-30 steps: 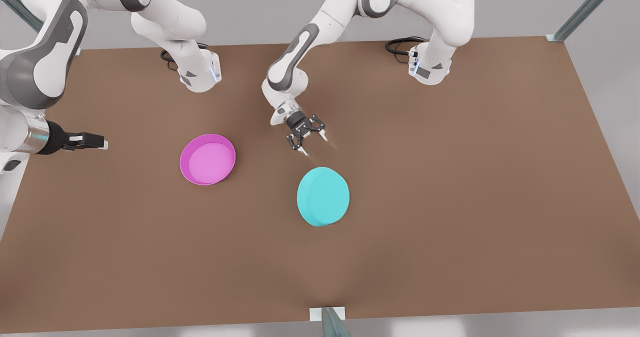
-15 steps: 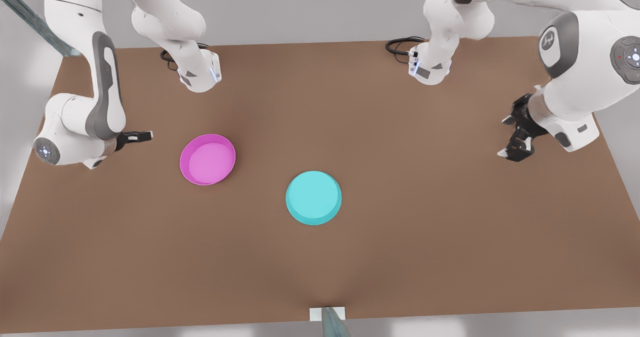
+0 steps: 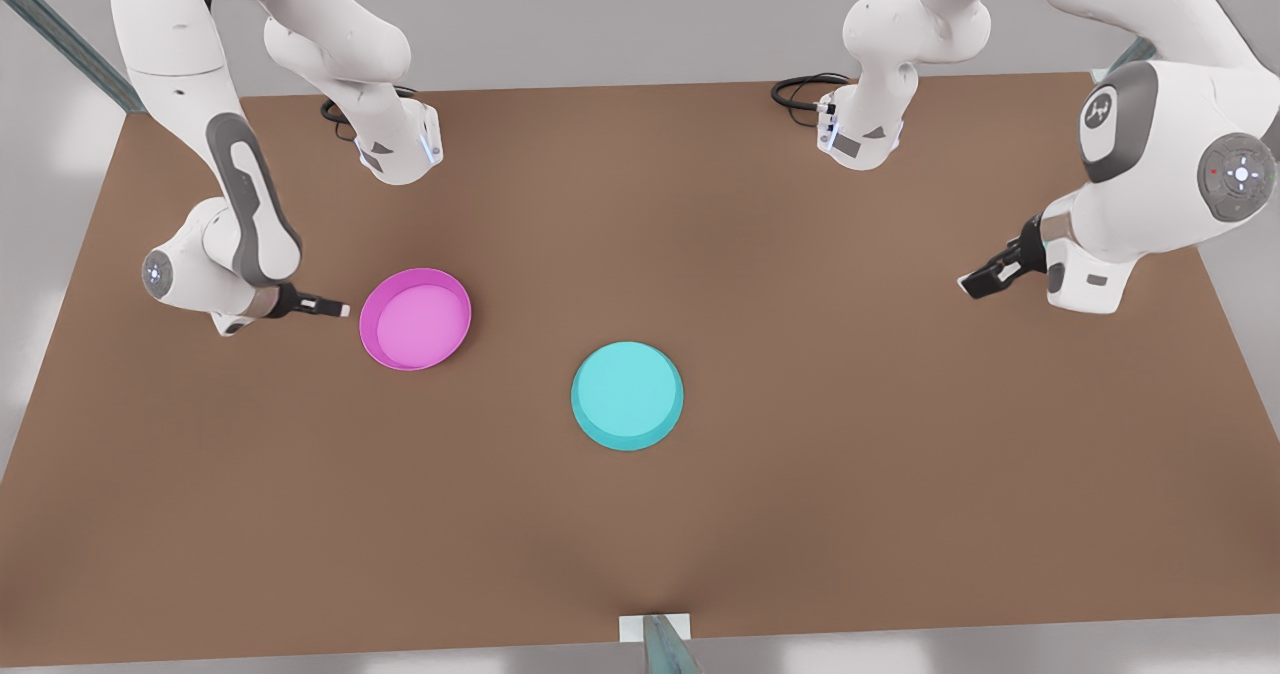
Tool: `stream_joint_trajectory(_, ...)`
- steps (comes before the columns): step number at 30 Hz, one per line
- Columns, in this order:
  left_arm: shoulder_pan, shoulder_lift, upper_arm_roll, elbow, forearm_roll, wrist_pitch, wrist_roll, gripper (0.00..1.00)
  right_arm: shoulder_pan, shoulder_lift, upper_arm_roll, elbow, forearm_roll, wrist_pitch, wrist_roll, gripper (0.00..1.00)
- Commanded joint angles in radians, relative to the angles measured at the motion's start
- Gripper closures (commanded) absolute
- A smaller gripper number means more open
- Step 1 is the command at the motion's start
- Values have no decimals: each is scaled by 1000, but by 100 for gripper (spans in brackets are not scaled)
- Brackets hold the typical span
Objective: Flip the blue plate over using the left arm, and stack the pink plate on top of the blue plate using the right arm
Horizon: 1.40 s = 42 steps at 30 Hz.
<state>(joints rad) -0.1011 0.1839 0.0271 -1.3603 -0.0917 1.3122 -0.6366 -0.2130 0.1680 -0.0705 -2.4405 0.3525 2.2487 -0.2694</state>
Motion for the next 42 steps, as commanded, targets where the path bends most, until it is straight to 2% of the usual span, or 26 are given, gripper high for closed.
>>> stream_joint_trajectory(1,4,-6,2,-8,3,41,555,0,-5,1,0,0,92,-110,-189,0)
stream_joint_trajectory(6,9,3,39,41,-8,-56,555,0,-2,42,0,12,135,-187,-402,0)
stream_joint_trajectory(13,9,-17,48,43,-8,-96,554,0,14,71,31,17,164,-67,-548,0)
stream_joint_trajectory(23,11,-1,43,73,-66,-91,557,0,14,114,67,-12,166,66,-570,0)
stream_joint_trajectory(32,12,-1,45,73,-71,-91,557,0,12,128,77,9,211,77,-567,0)
stream_joint_trajectory(35,11,-1,45,73,-71,-91,557,0,12,136,81,9,224,77,-567,10)
stream_joint_trajectory(39,11,-1,45,73,-71,-91,558,0,14,136,81,8,226,77,-565,42)
stream_joint_trajectory(42,11,-1,45,73,-71,-91,564,0,14,136,89,8,227,77,-565,59)
